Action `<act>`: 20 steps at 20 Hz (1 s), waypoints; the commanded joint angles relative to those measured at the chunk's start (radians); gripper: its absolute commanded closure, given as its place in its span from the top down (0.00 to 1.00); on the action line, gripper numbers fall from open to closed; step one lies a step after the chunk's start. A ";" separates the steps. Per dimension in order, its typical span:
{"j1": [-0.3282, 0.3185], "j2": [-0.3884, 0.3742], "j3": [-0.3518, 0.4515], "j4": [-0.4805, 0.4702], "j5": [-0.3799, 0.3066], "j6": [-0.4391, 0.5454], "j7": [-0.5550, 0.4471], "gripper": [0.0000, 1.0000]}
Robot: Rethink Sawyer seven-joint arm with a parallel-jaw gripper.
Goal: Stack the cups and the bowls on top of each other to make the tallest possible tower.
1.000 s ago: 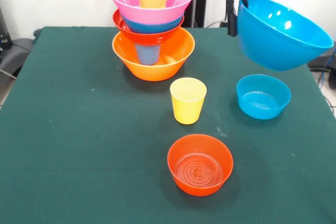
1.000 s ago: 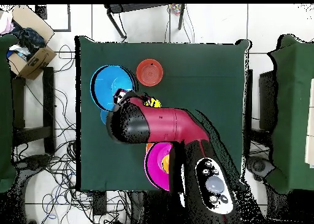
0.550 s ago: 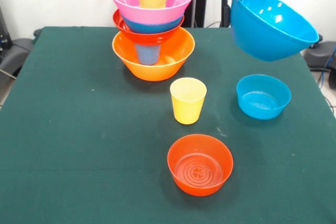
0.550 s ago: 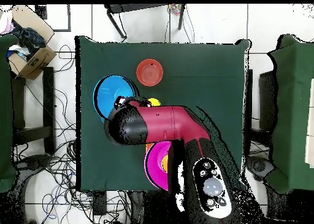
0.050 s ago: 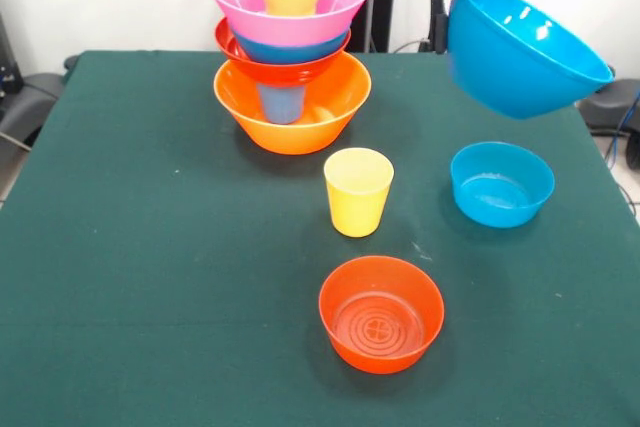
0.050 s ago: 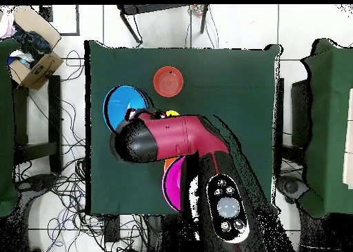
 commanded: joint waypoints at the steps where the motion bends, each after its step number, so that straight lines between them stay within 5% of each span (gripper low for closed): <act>1: 0.043 0.052 -0.009 -0.069 -0.104 0.109 -0.056 0.00; 9: 0.071 0.091 -0.031 -0.112 -0.123 0.122 -0.022 0.00; 20: -0.133 -0.004 0.216 0.013 0.041 0.294 -0.236 0.00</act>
